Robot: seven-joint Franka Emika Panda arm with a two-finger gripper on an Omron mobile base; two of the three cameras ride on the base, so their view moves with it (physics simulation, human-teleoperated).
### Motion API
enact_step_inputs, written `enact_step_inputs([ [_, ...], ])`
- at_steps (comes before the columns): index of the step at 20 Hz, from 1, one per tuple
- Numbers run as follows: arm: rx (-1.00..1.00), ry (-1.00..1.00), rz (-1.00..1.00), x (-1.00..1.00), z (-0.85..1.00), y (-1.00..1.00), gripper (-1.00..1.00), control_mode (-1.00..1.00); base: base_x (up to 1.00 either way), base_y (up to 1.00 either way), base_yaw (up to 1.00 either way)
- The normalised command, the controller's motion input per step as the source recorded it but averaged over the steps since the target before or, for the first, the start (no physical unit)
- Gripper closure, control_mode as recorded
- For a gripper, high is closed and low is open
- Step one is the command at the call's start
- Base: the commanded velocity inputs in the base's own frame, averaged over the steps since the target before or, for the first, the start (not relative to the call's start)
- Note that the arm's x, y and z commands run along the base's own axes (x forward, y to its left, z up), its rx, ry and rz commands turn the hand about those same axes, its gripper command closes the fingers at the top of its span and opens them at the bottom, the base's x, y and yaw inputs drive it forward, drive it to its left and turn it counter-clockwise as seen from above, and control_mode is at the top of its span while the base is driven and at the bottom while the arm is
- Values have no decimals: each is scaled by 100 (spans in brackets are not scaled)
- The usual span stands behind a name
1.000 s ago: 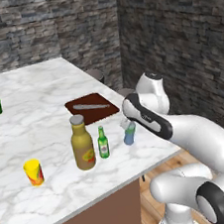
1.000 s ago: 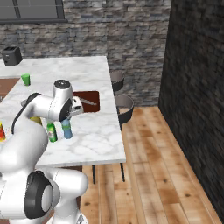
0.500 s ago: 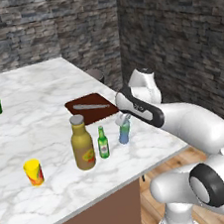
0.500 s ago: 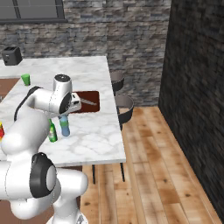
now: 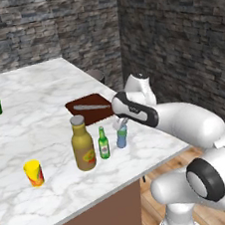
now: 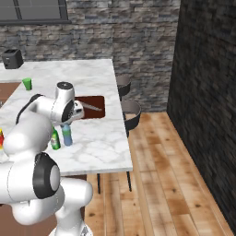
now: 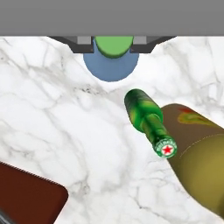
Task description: Place the drinks on the dining counter in a tight cluster.
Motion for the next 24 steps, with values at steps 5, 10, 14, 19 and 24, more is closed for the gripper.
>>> enact_step_inputs([
  [5, 0, 1, 0, 0, -26, 0, 100, -100, 0, 0, 0],
  [10, 0, 2, 0, 0, -17, 0, 100, -100, 0, 0, 0],
  [14, 0, 0, 0, 13, 0, 0, 100, -100, 0, 0, 0],
  [19, 0, 0, 0, 20, 0, 0, 100, -100, 0, 0, 0],
  [24, 0, 0, 0, 4, -8, 0, 100, -100, 0, 0, 0],
])
